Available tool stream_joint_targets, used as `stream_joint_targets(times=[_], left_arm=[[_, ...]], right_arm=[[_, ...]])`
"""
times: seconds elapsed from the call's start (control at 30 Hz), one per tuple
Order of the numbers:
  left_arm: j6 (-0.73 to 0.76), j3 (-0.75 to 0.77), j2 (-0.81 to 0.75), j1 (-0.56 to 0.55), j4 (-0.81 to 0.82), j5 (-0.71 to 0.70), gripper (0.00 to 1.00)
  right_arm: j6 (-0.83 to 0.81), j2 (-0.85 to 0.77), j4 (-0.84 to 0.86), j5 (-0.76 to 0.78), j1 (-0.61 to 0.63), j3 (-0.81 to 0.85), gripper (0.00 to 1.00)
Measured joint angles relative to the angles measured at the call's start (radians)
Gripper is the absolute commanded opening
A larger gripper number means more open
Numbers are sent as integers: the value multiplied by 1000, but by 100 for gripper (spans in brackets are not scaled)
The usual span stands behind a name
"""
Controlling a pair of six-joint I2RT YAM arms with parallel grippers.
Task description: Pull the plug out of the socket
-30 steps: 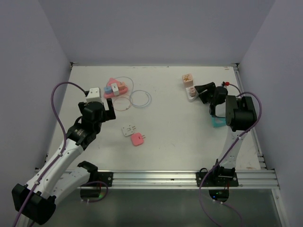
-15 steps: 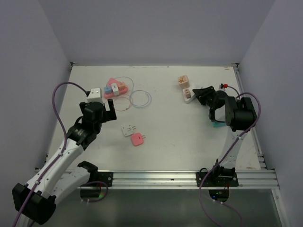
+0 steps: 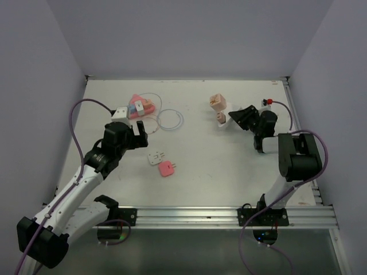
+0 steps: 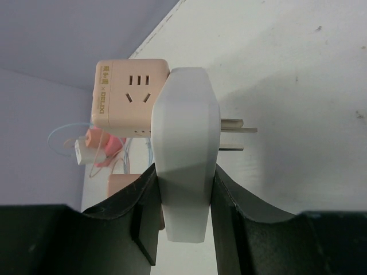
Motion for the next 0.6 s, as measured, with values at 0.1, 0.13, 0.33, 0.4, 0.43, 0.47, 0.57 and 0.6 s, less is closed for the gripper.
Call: stream_joint_targets(times=[0.1,0.13,0.33,0.4,0.43,0.47,0.57,0.6], left_arm=[[-40,2,8,0,6,58,99],[-59,2,12,0,11,79,99],[-196,2,42,0,69,220,99],[-245,2,56,-5,100,258,99],[-274,2,65,-10,117,273,99],[-300,2,75,-16,132,287,99],[-378,2,112,-64,187,304,99],[-397,2,125,-84,201,307,99]], right_arm=[[-72,-115,-105,7,37,-8,0],[-96,-156,-143,8,51,-8,0],[-222,-364,-344,46,158,-11,0],[-249,-426,-397,70,201,-22,0],[-259,-456,-422,87,222,-31,0],[-269,-484,-445,102,247,-40,0],[-293,-542,-507,154,320,-60,0],[-300,-558,-526,174,349,-66,0]])
